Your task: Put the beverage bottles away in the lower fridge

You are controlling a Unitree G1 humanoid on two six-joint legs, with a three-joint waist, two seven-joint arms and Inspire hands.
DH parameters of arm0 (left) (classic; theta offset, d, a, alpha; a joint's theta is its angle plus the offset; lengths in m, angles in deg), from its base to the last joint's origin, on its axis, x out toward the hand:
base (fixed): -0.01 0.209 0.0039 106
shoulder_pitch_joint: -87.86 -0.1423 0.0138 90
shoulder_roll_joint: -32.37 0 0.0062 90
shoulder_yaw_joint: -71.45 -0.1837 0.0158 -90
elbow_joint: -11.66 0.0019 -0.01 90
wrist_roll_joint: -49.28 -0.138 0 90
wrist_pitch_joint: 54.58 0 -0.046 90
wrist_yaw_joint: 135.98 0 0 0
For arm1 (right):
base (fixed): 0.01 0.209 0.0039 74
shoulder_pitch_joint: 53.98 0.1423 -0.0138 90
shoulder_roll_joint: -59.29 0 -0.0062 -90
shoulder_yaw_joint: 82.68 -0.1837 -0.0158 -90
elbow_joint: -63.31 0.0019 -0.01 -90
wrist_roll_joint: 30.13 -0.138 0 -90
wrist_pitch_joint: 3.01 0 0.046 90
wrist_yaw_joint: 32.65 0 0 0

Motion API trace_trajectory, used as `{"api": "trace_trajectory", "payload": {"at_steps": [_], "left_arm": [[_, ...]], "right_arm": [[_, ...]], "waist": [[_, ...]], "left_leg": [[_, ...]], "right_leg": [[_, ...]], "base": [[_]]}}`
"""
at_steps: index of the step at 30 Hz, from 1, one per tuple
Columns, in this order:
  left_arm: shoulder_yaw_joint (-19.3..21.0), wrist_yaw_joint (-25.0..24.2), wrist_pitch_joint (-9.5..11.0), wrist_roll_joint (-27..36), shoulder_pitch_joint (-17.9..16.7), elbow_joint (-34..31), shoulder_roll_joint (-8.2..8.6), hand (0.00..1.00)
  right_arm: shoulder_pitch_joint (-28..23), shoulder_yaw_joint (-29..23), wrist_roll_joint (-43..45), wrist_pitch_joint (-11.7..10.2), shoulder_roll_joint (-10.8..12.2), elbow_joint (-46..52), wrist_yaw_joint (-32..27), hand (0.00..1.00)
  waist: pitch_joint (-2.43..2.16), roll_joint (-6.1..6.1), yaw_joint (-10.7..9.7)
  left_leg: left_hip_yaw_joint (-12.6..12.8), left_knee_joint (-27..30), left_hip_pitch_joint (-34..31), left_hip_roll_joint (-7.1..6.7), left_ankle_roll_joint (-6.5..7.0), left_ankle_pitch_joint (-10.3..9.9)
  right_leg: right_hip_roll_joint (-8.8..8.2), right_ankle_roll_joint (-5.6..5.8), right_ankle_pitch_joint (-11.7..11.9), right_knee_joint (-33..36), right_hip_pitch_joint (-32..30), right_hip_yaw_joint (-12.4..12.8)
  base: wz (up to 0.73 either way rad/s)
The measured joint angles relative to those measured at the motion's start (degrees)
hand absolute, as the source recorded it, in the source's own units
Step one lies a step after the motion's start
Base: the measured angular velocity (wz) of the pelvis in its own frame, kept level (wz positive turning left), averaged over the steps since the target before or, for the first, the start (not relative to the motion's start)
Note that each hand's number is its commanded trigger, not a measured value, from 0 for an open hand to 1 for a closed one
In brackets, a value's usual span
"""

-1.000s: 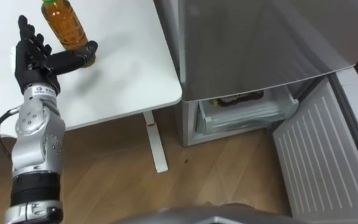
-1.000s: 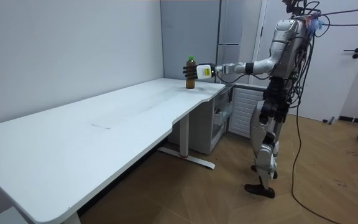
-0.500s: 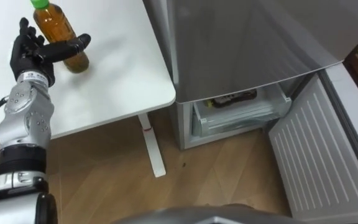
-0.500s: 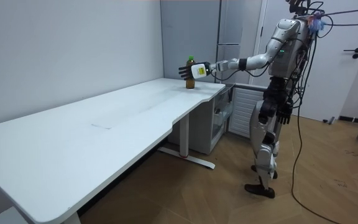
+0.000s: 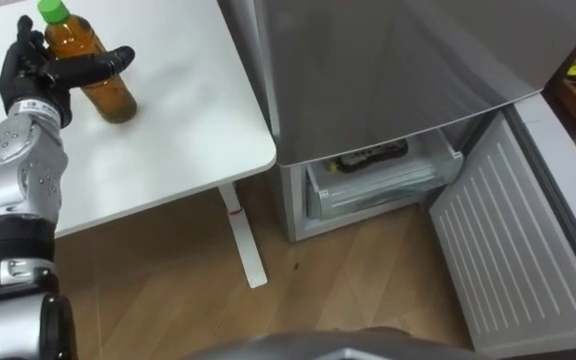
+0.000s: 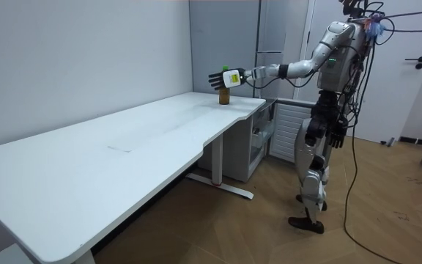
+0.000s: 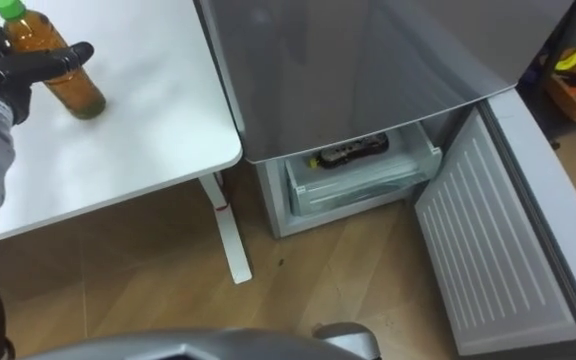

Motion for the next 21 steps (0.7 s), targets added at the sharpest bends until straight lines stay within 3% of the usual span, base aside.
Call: {"api": "trace_trajectory", "payload": {"at_steps": [12,18,21], "left_arm": [[1.85,-0.05,-2.31,-0.96,0.03,0.08,-0.22,0.0],[2.11,-0.05,-2.54,-1.22,1.96,2.98,-2.83,0.0],[2.11,-0.05,-3.03,-1.22,2.65,3.6,-3.21,0.0]], "right_arm": [[0.05,-0.53,0.0,0.64,-0.03,-0.36,0.43,0.0],[-0.58,-0.51,0.07,1.17,-0.04,-0.52,0.44,0.0],[-0.76,-0.51,0.49,1.16,-0.06,-0.52,0.44,0.0]], "waist": [[0.01,-0.13,-0.08],[-0.06,0.22,-0.06],[-0.14,0.51,-0.07]], "left_leg": [[0.18,0.13,-0.05,0.01,-0.01,0.0],[0.21,0.2,-0.38,0.04,0.0,0.0],[0.21,0.19,-0.44,0.04,-0.01,0.0]], "right_leg": [[0.02,-0.04,-0.04,-0.07,-0.09,0.32],[0.11,-0.04,-0.03,-0.01,-0.48,0.8],[0.12,-0.04,-0.03,-0.01,-0.56,0.83]], "base": [[0.0],[-0.01],[0.0]]}}
